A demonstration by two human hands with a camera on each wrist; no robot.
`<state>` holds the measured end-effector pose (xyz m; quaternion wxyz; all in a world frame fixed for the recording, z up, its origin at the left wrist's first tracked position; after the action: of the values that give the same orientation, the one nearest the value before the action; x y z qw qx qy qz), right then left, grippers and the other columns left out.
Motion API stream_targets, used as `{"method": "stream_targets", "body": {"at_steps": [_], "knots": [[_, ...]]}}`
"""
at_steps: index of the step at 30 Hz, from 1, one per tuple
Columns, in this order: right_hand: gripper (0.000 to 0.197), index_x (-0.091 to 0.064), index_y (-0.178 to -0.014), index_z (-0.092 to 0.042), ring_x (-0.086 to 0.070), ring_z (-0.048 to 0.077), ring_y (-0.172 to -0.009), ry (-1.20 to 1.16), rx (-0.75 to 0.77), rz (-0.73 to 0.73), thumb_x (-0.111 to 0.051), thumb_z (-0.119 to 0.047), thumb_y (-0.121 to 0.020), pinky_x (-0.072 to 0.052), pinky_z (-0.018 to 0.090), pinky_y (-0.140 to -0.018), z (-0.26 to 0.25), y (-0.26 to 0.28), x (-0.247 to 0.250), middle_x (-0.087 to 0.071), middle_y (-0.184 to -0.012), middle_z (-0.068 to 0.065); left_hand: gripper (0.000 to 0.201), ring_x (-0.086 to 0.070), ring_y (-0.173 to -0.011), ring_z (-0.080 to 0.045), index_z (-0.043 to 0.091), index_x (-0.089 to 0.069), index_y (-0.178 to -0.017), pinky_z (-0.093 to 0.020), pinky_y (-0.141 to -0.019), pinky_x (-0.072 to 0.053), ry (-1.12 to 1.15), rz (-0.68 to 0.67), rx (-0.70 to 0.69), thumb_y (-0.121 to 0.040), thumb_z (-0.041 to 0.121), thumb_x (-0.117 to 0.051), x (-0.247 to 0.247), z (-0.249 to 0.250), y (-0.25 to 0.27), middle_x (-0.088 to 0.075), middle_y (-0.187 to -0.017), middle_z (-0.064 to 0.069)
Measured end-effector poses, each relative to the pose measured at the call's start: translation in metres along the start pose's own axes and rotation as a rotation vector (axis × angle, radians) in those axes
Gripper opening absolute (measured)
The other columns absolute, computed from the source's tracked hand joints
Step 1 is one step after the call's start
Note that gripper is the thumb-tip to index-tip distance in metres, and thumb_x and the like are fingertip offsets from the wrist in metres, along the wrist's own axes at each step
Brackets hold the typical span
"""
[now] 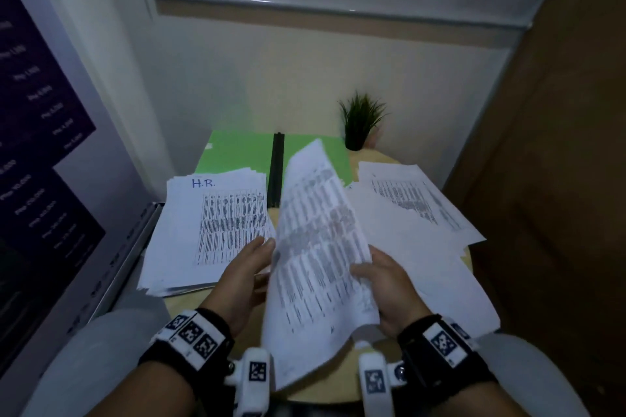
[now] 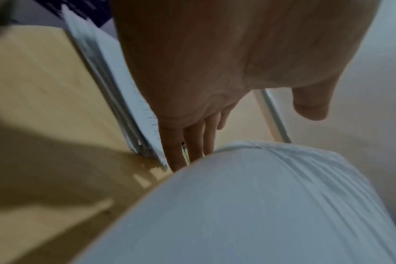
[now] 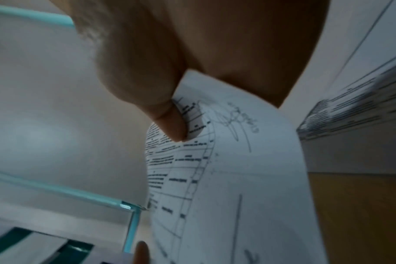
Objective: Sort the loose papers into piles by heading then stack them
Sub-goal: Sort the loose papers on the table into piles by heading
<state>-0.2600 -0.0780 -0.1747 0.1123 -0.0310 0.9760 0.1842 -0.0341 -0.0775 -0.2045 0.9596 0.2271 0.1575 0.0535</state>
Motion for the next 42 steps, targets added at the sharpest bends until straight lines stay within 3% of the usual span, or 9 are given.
{"method": "stream_targets", "body": {"at_steps": [4, 9, 14, 18, 22, 24, 31, 36, 42], "knots": [[0.043, -0.069, -0.128, -0.021, -0.066, 0.04, -0.112, 0.179, -0.122, 0.073, -0.053, -0.005, -0.092, -0.055, 0.06, -0.09, 0.035, -0.02, 0.02, -0.071, -0.124, 0.014, 0.075, -0.069, -0.111, -0.035, 0.024, -0.041, -0.15, -0.053, -0.097, -0.054, 0.095, 0.055, -0.014, -0.085, 0.012, -0.077, 0.014, 0.001, -0.008, -0.073, -0.12, -0.008], [0.034, -0.065, -0.128, -0.027, -0.059, 0.019, -0.122, 0.459, -0.124, 0.024, -0.052, -0.019, -0.097, -0.044, 0.041, -0.107, 0.045, -0.042, 0.028, -0.065, -0.133, -0.008, 0.028, -0.074, -0.099, -0.034, 0.006, -0.07, -0.117, -0.048, -0.091, -0.057, -0.033, 0.142, -0.149, -0.09, -0.002, -0.07, 0.03, 0.016, -0.013, -0.076, -0.111, -0.014], [0.037, -0.062, -0.133, -0.012, -0.067, 0.014, -0.096, 0.763, 0.002, 0.237, -0.062, -0.011, -0.096, -0.05, 0.011, -0.075, 0.017, -0.092, 0.043, -0.068, -0.126, 0.009, 0.006, -0.064, -0.073, -0.023, 0.01, -0.073, -0.089, -0.029, -0.067, -0.05, -0.237, 0.345, -0.293, -0.092, 0.01, -0.068, 0.049, 0.034, -0.022, -0.073, -0.08, -0.005], [0.077, -0.035, -0.155, -0.022, -0.051, 0.03, -0.136, 1.412, -0.188, 0.186, -0.07, -0.031, -0.087, -0.042, 0.043, -0.113, 0.004, -0.129, 0.072, -0.048, -0.154, 0.004, 0.009, -0.066, -0.075, -0.025, 0.012, -0.074, -0.089, -0.031, -0.068, -0.052, -0.294, 0.39, -0.276, -0.091, 0.011, -0.065, 0.06, 0.032, -0.032, -0.076, -0.086, -0.009], [0.052, -0.045, -0.111, -0.026, -0.06, 0.033, -0.096, 1.773, -0.321, 0.172, -0.069, -0.036, -0.067, -0.036, 0.06, -0.103, 0.011, -0.14, 0.086, -0.058, -0.102, 0.002, 0.011, -0.071, -0.086, -0.021, 0.017, -0.076, -0.095, -0.032, -0.077, -0.058, -0.361, 0.387, -0.266, -0.091, 0.017, -0.065, 0.065, 0.028, -0.041, -0.077, -0.091, 0.0], [0.035, -0.043, -0.101, -0.027, -0.061, 0.032, -0.097, 1.833, -0.289, 0.202, -0.063, -0.028, -0.072, -0.028, 0.063, -0.107, 0.015, -0.145, 0.089, -0.052, -0.092, 0.0, 0.012, -0.072, -0.092, -0.022, 0.018, -0.076, -0.096, -0.041, -0.086, -0.06, -0.374, 0.383, -0.259, -0.091, 0.017, -0.065, 0.066, 0.028, -0.042, -0.078, -0.096, 0.001], [0.021, -0.066, -0.096, -0.028, -0.064, 0.029, -0.094, 1.613, -0.157, 0.409, -0.055, -0.011, -0.089, -0.031, 0.057, -0.115, 0.012, -0.139, 0.098, -0.067, -0.088, -0.001, 0.014, -0.073, -0.088, -0.021, 0.017, -0.076, -0.089, -0.038, -0.083, -0.058, -0.329, 0.373, -0.246, -0.089, 0.015, -0.062, 0.059, 0.026, -0.043, -0.079, -0.088, 0.002], [0.03, -0.072, -0.124, -0.012, -0.064, 0.028, -0.1, 1.199, 0.247, 0.398, -0.051, -0.011, -0.103, -0.048, 0.03, -0.092, -0.009, -0.095, 0.066, -0.074, -0.116, 0.012, 0.013, -0.062, -0.07, -0.022, 0.012, -0.072, -0.081, -0.033, -0.07, -0.05, -0.283, 0.367, -0.249, -0.086, 0.018, -0.061, 0.062, 0.027, -0.045, -0.071, -0.074, -0.001], [0.028, -0.07, -0.077, -0.024, -0.056, 0.0, -0.06, 0.782, 0.532, 0.321, -0.061, -0.018, -0.102, -0.045, 0.017, -0.06, -0.034, -0.022, 0.011, -0.062, -0.06, -0.019, 0.014, -0.061, -0.072, -0.021, 0.006, -0.07, -0.086, -0.032, -0.07, -0.05, -0.281, 0.399, -0.251, -0.088, 0.014, -0.059, 0.063, 0.026, -0.041, -0.071, -0.079, 0.001]]}}
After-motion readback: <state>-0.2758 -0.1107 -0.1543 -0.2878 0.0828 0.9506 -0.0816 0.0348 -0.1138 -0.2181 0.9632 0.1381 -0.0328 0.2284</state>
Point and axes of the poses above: each hand's wrist, its own y-axis away from the middle knuckle, its own x-axis out of the back of the hand, z = x × y, the point moved 4 cm from there along -y, towards the middle knuckle
